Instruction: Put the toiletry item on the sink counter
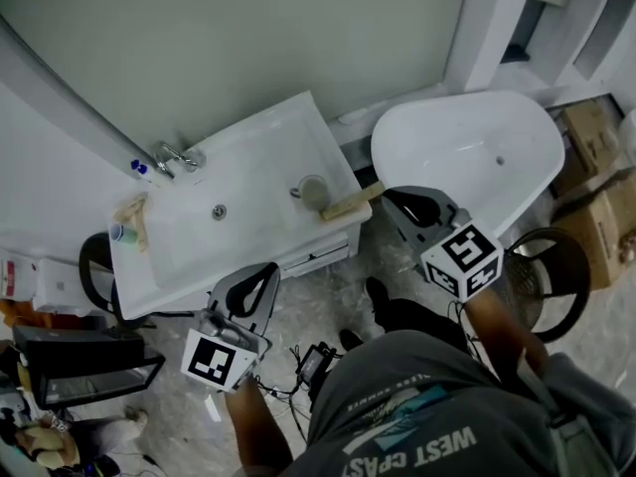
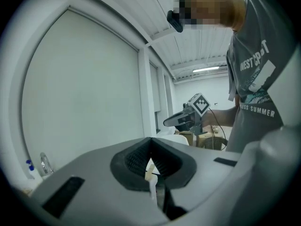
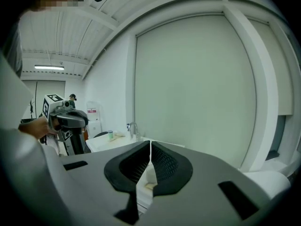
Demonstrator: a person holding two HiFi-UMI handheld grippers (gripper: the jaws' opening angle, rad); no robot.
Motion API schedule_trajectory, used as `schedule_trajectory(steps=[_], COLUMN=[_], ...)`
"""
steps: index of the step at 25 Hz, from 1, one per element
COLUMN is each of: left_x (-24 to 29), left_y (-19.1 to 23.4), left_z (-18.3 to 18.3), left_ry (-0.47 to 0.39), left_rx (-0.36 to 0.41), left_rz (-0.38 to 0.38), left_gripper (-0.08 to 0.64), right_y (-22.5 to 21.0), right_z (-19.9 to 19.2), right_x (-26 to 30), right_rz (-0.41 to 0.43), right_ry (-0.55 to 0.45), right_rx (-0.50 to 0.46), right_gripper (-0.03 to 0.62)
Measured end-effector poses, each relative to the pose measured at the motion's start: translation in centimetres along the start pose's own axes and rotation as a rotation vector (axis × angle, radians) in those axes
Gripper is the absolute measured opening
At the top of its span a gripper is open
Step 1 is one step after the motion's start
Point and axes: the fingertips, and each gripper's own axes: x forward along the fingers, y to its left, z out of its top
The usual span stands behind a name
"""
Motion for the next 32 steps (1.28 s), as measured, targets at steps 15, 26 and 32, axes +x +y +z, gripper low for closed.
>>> schedule_trajectory(steps=[15, 26, 32], left_x=[4.2, 7.5, 9.1], left_y=[3.0, 5.7, 7.1], left_z=[-2.5, -5.8, -8.3], left_ry=[0.082, 0.157, 0.203], left_rx=[-0.066, -0.134, -0.178], left_rz=[0.018, 0.001, -0.01], left_gripper=[0.003, 0.002, 0.002], right_y=[-5.3, -9.3, -11.1], right_z=[-5.1, -13.1, -17.7], right_x=[5.7, 10.8, 13.4], right_rz=[-0.016, -0.076, -0.117], right_ry=[0.061, 0.175, 0.236], right_rx=[0.087, 0.194, 0.263], right_gripper=[0.034, 0.034, 0.114])
